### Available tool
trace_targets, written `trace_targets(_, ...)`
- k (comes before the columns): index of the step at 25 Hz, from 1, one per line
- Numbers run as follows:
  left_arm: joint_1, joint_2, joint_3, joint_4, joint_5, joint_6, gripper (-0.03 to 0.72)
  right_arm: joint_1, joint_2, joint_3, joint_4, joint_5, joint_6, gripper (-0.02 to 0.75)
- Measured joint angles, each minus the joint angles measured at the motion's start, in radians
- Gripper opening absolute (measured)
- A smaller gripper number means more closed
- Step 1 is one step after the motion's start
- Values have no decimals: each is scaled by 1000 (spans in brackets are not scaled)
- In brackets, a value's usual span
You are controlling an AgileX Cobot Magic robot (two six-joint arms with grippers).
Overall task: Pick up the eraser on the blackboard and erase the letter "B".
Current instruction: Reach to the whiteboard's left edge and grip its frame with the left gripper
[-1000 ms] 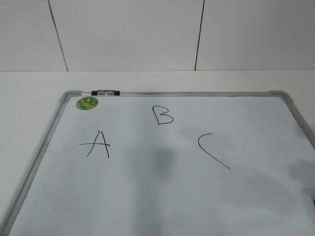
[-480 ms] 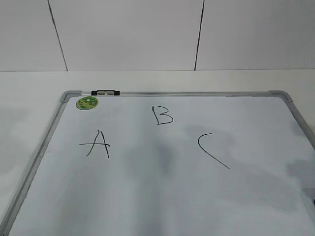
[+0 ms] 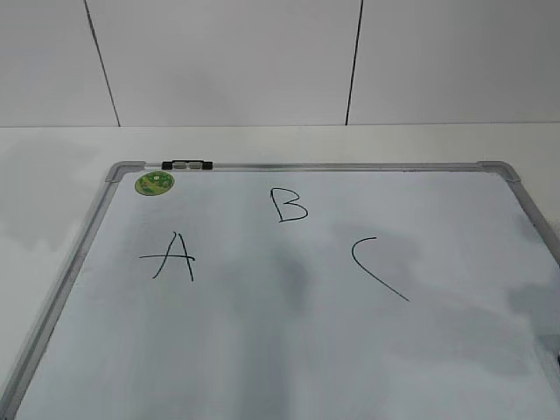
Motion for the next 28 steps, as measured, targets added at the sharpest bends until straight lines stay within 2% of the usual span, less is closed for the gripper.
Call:
trace_targets(5, 0, 204, -139, 4, -30, 0, 232, 0, 0, 0, 0, -2, 2, 584)
trace_targets(11, -2, 389, -224, 4, -42, 0, 228, 0, 0, 0, 0, -2, 2, 584)
trace_targets(28, -39, 572, -248, 4, -141, 1, 226, 0, 0, 0, 0, -2, 2, 584)
